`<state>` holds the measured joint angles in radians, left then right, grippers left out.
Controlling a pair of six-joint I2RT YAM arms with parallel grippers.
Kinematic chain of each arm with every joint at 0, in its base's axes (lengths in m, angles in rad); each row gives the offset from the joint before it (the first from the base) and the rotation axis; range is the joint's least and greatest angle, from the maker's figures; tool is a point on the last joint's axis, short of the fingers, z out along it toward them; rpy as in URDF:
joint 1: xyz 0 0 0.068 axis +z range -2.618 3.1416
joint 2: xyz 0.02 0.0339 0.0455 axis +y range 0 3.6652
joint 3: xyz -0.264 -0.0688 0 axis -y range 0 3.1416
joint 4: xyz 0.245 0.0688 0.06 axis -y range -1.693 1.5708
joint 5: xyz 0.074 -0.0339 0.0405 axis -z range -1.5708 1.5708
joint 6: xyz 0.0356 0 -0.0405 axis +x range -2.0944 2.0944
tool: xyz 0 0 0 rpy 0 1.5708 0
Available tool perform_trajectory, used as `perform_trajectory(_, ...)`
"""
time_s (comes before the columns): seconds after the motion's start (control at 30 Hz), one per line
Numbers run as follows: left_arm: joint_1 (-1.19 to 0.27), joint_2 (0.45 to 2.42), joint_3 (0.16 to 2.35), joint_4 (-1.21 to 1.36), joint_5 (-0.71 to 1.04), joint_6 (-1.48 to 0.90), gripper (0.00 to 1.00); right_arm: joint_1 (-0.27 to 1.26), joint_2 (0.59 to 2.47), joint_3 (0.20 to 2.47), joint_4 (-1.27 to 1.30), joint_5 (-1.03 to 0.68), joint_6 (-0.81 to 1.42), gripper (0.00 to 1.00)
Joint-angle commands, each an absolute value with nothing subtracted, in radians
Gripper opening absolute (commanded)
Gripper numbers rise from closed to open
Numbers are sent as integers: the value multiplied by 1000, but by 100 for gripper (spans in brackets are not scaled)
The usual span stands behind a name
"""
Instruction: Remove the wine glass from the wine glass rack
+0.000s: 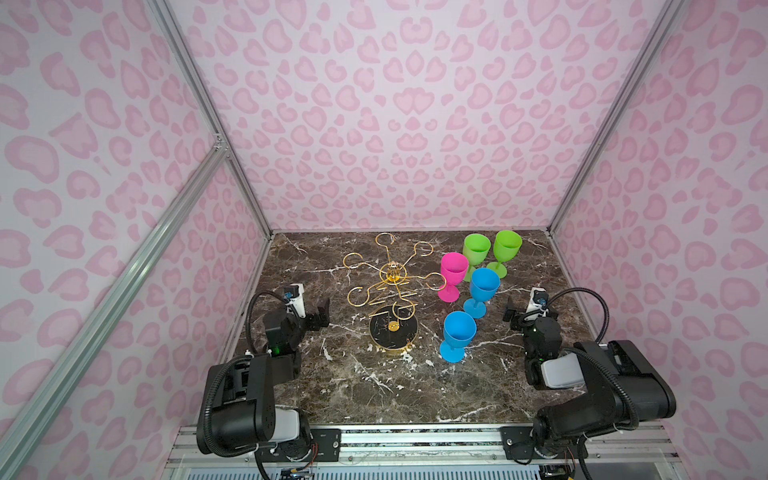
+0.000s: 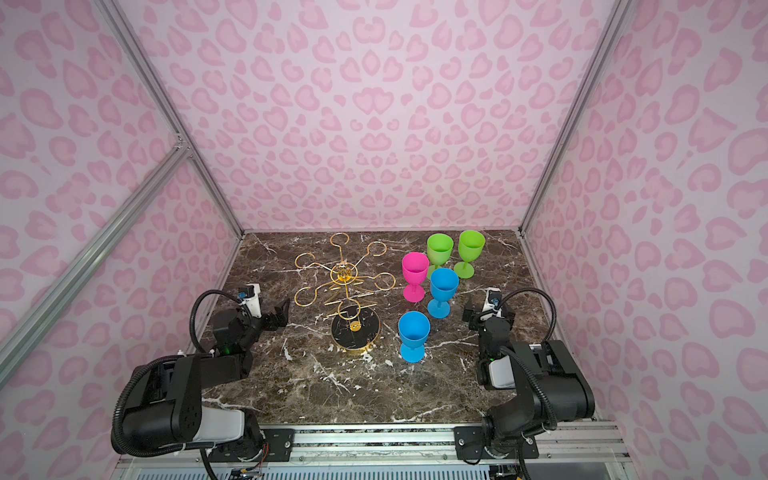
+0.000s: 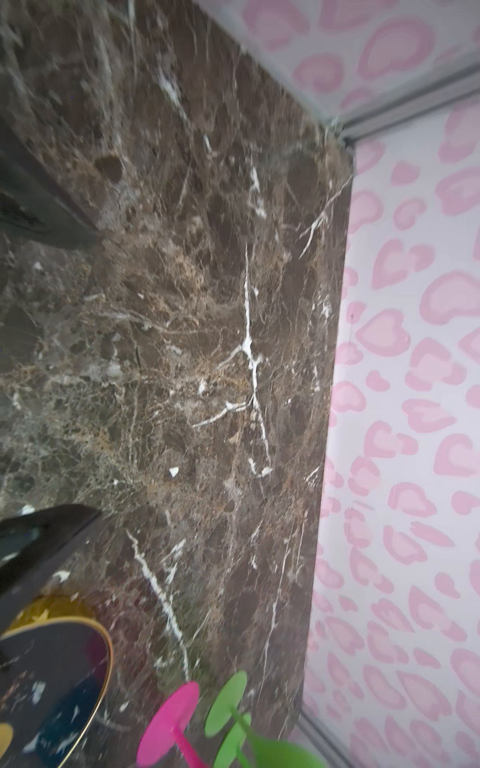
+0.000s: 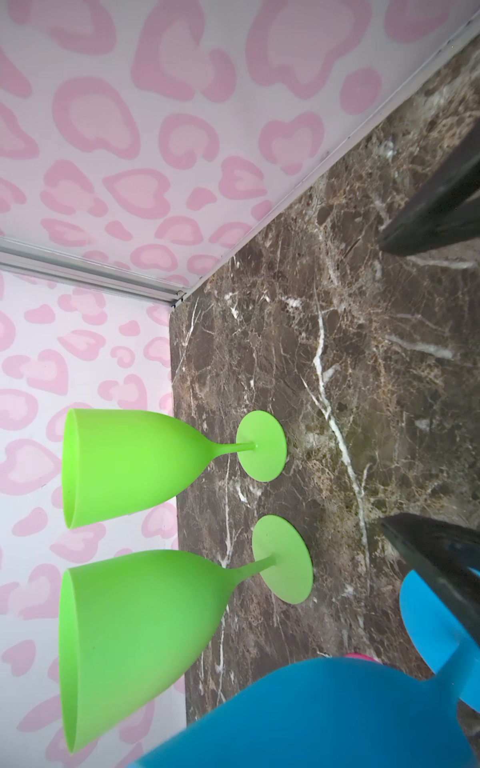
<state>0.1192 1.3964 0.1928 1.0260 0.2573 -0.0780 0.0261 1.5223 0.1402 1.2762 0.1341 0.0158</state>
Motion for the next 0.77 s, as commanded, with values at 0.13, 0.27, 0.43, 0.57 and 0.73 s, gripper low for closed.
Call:
perform_trajectory(0.13, 63, 1453, 247, 1113, -112, -123, 98, 31, 1528, 128, 1353, 160, 26, 98)
perform_trajectory(0.27, 60, 1453, 279, 1050, -31, -86, 98, 30, 1533, 121, 1372, 161, 25, 98)
perform_trajectory(0.43, 42, 1460, 304, 1005, -95, -87, 98, 32, 1534, 122, 1368, 163, 23, 98)
perform_trajectory(0.57, 41, 1465, 314, 995, -91, -84, 97, 33, 1532, 121, 1367, 163, 23, 98)
perform_trajectory(0.73, 31, 1467, 341, 949, -33, -47, 98, 35, 1531, 123, 1365, 164, 21, 98)
